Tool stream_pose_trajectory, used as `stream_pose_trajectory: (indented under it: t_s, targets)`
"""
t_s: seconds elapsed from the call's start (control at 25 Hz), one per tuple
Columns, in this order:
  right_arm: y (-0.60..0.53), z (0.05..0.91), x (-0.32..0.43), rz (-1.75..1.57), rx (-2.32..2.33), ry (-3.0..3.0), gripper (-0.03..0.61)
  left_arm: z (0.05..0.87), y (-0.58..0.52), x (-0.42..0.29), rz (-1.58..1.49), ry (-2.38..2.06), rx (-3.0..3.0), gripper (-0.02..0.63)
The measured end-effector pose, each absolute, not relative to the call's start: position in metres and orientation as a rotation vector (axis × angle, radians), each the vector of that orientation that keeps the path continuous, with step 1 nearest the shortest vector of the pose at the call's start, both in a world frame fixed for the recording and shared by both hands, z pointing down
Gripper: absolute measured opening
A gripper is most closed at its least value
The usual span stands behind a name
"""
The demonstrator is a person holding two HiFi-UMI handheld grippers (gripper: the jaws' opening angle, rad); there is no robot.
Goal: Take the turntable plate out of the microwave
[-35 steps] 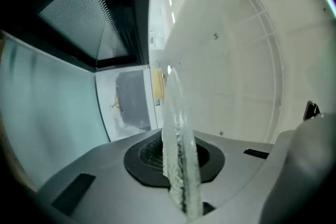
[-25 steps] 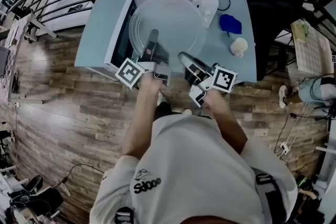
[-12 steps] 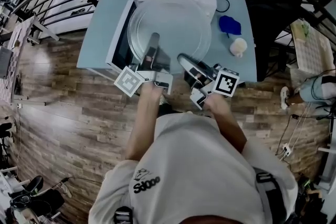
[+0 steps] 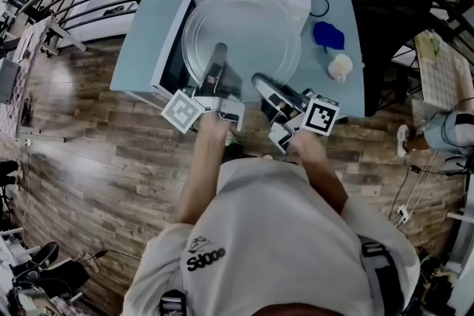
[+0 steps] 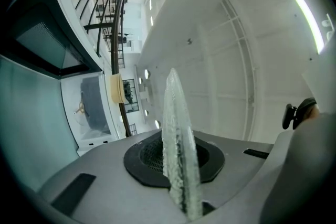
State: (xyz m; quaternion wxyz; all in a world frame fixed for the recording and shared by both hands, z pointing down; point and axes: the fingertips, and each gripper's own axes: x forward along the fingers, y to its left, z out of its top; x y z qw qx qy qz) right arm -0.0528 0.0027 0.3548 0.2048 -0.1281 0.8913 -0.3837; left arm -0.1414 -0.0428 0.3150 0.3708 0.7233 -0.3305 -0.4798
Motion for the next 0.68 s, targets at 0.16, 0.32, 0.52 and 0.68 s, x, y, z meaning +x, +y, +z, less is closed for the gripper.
stream_pose_trajectory:
  t_s: [0.16, 0.32, 0.52, 0.68]
  targets:
    - [0.0, 0.36, -0.052, -1.087, -0.373, 2.486, 0.049, 0.319, -0.046, -0.142, -1.223, -0.856, 1.84, 0.038]
    - [-0.005, 0.362, -0.05, -1.133, -0.372, 2.447, 0.049, 0.322, -0.052, -0.14, -1.212, -0.855, 1.821, 0.038]
    - [-0.008, 0.362, -0.049, -1.144, -0.378, 2.437, 0.049, 0.325, -0.056, -0.138, -1.216, -0.841, 1.79, 0.038]
    - [-0.009, 0.365, -0.048, -1.16, -0.384, 2.429, 0.049, 0.329, -0.057, -0.138, -1.207, -0.846, 1.785, 0.038]
